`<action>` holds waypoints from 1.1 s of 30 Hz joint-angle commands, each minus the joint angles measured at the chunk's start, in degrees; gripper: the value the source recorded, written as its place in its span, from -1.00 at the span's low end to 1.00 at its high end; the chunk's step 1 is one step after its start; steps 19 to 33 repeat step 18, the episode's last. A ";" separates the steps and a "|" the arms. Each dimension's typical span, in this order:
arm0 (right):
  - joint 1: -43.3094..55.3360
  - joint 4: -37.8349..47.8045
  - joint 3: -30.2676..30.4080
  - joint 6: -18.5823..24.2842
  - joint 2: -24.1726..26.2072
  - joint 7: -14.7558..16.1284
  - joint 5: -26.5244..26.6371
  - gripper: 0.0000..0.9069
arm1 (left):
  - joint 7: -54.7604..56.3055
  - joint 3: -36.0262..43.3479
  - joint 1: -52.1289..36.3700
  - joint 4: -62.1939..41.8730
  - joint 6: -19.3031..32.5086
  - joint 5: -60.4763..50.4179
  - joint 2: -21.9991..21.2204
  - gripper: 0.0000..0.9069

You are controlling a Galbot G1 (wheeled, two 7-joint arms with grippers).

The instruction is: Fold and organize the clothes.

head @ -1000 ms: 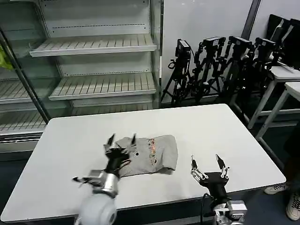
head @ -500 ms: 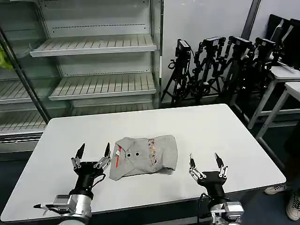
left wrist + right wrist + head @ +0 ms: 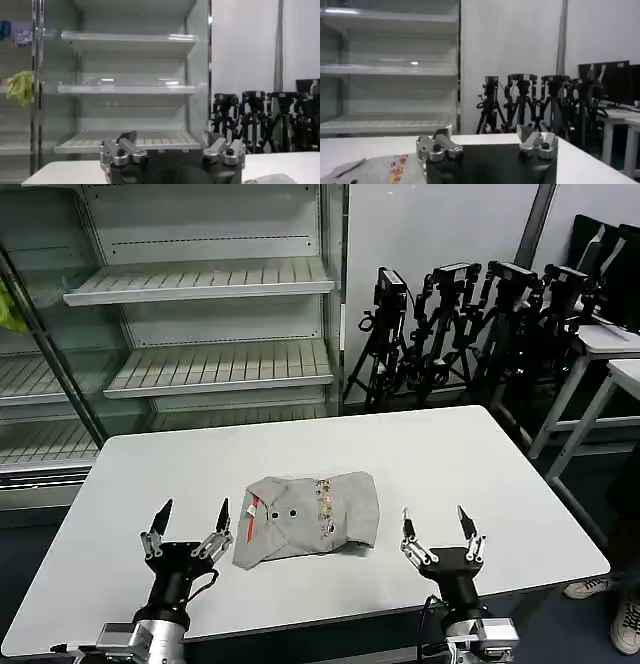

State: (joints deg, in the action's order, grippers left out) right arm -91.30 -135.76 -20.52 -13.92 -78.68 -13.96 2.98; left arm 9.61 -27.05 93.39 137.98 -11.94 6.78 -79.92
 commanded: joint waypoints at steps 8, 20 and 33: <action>-0.28 -1.22 0.01 1.46 0.26 -0.26 -0.79 1.00 | -0.44 0.04 2.10 1.66 0.26 -1.40 -0.71 1.00; -0.27 -1.37 -0.08 1.49 0.02 0.84 -0.31 1.00 | -0.47 0.28 2.03 1.36 0.51 -1.61 -0.84 1.00; -0.27 -1.37 -0.08 1.49 0.02 0.84 -0.31 1.00 | -0.47 0.28 2.03 1.36 0.51 -1.61 -0.84 1.00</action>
